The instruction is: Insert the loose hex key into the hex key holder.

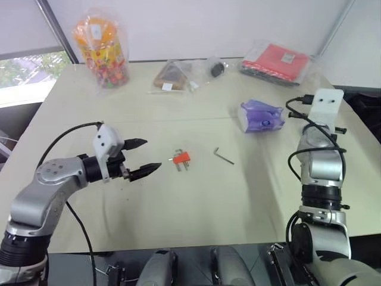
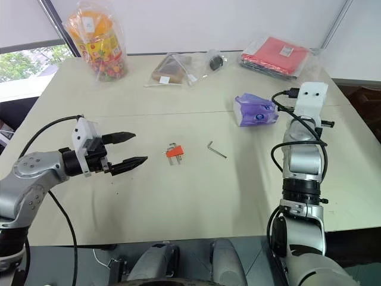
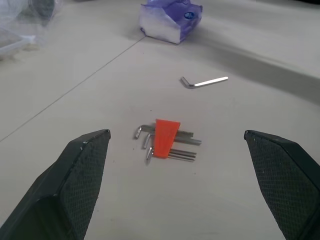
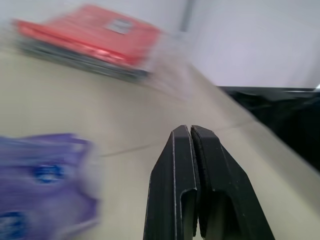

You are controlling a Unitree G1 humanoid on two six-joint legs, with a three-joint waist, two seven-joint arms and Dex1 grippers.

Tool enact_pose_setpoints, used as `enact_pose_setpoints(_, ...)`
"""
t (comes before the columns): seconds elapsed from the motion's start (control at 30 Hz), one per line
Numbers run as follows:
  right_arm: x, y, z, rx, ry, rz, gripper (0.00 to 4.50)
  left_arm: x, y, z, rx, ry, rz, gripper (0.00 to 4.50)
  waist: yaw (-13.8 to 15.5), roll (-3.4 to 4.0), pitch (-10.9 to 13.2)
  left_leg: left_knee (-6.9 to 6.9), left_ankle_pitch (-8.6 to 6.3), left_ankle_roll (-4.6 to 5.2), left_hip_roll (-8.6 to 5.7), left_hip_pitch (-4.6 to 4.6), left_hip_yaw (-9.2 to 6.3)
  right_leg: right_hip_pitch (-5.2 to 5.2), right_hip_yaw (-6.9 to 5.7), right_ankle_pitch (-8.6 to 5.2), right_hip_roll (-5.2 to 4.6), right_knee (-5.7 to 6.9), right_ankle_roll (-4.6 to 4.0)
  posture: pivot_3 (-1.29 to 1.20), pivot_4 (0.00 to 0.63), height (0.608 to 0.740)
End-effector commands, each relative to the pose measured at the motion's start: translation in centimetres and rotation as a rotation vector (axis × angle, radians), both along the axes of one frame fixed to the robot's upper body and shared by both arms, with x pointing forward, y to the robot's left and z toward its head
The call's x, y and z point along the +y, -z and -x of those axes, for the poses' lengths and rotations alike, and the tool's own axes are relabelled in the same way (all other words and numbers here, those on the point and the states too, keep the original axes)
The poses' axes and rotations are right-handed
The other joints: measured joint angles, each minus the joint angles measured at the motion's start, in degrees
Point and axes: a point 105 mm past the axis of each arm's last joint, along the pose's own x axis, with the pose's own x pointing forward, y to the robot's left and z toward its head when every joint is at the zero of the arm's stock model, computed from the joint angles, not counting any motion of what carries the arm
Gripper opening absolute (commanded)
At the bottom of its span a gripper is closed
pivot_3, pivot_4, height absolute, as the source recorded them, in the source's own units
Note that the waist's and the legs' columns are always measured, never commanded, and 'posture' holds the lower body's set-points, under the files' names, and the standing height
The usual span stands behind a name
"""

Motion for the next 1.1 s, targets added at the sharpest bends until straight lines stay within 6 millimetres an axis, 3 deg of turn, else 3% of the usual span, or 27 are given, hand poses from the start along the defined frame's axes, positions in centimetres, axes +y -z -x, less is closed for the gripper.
enact_pose_setpoints(0.03,4.7,-1.7,-0.5,-0.026,-0.306,-0.042,0.06,0.0,-1.1,-0.1,-0.055,0.006,0.001,4.50,0.05,0.01,0.01,0.00,0.00,0.00,0.00,0.00,0.00,0.00,0.00,0.00,0.00,0.00,0.00,0.00,0.150,0.740)
enact_pose_setpoints(0.2,10.0,-2.0,1.1,0.053,-0.763,0.021,0.06,0.1,-1.2,-0.1,-0.051,-0.003,0.009,4.50,0.40,0.03,0.02,0.01,-0.09,0.16,0.00,0.00,-0.02,0.02,-0.01,0.00,-0.01,-0.02,0.00,0.00,0.150,0.740)
enact_pose_setpoints(0.4,12.2,-3.2,2.8,0.099,-1.050,0.132,0.06,0.2,-1.4,-0.1,-0.050,-0.010,0.014,4.50,0.55,0.02,0.02,0.06,-0.17,0.30,-0.02,0.00,-0.06,0.10,-0.07,0.00,-0.04,-0.10,0.00,0.00,0.150,0.740)
enact_pose_setpoints(0.6,12.9,-2.9,2.8,0.121,-1.110,0.196,0.06,0.3,-1.5,-0.1,-0.050,-0.016,0.016,4.50,0.41,0.02,0.02,0.04,-0.17,0.29,0.00,0.00,-0.08,0.07,-0.06,0.00,-0.04,-0.09,0.00,0.00,0.150,0.740)
enact_pose_setpoints(0.87,14.1,-1.1,4.3,0.218,-1.267,0.334,0.06,1.0,-1.7,-0.1,-0.047,-0.027,0.000,4.50,0.63,0.01,0.03,0.06,-0.15,0.25,-0.01,-0.01,-0.06,0.07,-0.06,0.00,-0.08,-0.11,0.00,0.00,0.150,0.740)
enact_pose_setpoints(1.1,14.5,-1.2,4.9,0.229,-1.339,0.401,0.06,1.4,-2.2,-0.4,-0.047,-0.034,-0.009,4.50,0.62,0.01,0.03,0.06,-0.15,0.25,-0.01,-0.01,-0.07,0.07,-0.06,0.00,-0.07,-0.11,0.00,0.00,0.150,0.740)
